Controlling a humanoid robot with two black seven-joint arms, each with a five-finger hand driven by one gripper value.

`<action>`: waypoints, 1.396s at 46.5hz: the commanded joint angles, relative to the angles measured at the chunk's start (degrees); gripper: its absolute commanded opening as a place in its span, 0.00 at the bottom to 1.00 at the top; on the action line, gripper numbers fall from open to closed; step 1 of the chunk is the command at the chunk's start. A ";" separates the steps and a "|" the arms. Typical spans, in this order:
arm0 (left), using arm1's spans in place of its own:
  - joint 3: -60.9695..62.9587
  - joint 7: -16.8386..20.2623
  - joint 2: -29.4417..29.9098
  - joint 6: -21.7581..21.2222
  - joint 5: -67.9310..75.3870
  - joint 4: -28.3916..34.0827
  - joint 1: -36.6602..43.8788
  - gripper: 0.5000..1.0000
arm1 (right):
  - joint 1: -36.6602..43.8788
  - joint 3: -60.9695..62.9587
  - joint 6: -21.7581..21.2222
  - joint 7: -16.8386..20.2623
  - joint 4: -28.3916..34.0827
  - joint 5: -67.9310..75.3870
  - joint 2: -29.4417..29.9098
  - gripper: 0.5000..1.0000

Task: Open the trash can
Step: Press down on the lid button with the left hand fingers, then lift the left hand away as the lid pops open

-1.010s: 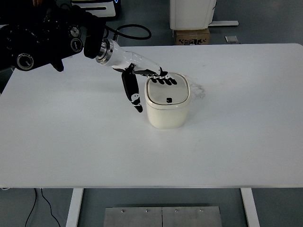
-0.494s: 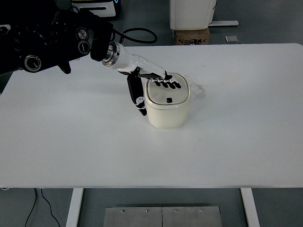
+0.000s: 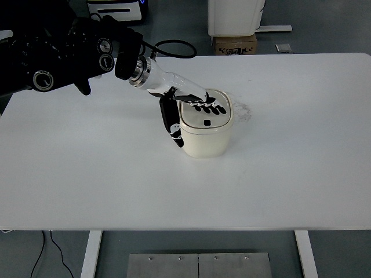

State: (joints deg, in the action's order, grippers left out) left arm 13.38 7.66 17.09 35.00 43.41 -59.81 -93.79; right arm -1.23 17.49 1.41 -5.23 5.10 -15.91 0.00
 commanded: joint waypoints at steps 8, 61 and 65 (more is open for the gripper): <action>0.07 -0.01 -0.30 0.00 0.01 -0.04 0.09 1.00 | 0.00 0.00 0.00 -0.05 0.00 0.00 0.00 0.98; -0.19 -0.01 0.05 0.00 -0.08 0.48 0.80 1.00 | 0.00 0.00 0.00 0.04 0.00 0.00 0.00 0.98; -0.37 -0.01 0.57 0.00 -0.43 0.75 0.18 1.00 | 0.00 0.00 0.00 0.04 0.00 0.00 0.00 0.98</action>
State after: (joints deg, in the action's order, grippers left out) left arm 13.22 7.59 17.29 35.06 43.36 -59.28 -93.24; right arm -1.23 17.49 1.41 -5.21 5.10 -15.88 0.00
